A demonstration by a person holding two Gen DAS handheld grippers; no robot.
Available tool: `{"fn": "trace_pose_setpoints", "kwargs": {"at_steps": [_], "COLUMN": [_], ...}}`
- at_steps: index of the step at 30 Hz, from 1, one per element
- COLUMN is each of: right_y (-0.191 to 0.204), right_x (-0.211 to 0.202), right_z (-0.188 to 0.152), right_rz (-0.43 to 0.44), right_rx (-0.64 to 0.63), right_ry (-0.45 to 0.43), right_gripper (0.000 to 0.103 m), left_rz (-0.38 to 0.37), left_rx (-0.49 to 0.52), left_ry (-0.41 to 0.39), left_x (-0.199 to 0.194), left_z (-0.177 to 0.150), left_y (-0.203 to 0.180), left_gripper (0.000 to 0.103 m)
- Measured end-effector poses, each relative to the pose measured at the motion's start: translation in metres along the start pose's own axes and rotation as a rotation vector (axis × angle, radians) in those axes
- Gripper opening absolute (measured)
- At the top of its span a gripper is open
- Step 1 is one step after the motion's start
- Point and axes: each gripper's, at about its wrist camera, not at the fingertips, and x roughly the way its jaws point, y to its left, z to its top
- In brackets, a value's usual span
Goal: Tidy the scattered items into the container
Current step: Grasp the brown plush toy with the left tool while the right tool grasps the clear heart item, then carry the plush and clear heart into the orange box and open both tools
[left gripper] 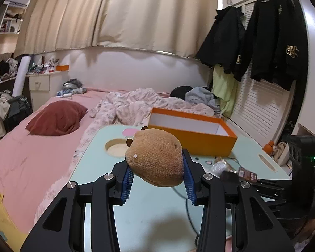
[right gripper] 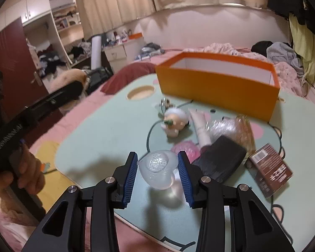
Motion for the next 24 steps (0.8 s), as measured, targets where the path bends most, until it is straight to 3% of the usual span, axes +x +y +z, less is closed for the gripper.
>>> {"fn": "trace_pose_setpoints", "kwargs": {"at_steps": [4,8,13,15,17,21,24], "right_y": [-0.007,-0.033,-0.072,-0.087,-0.103,-0.131,-0.144], "right_x": [-0.015,-0.022,-0.004,0.008,0.020,0.046,0.057], "right_z": [0.026,0.066,0.113,0.123,0.130,0.136,0.135], "right_rz": [-0.071,-0.130,-0.221,-0.240,-0.259,-0.277,-0.272], "right_rx": [-0.031,0.019,0.077,0.103,0.134,0.200,0.244], "right_ry": [-0.079,-0.149,-0.177,-0.163,-0.157,-0.120,-0.096], "right_gripper": [0.038,0.038,0.038,0.038,0.038,0.038,0.038], "left_rz": [-0.021,-0.094,-0.185,-0.171,-0.141,-0.207,-0.186], "left_rx": [0.040,0.085,0.161,0.192,0.176,0.039,0.025], "left_ry": [-0.011,0.028,0.134,0.175,0.189,0.257,0.261], "left_x": [0.009,0.035,0.096,0.130,0.159,0.208,0.226], "left_z": [0.025,0.059,0.095,0.099,0.099,0.096,0.088], "left_y": [-0.007,-0.019,-0.043,-0.051,-0.050,-0.034,-0.030], "left_gripper": [0.043,0.043,0.043,0.043,0.043,0.043,0.043]}}
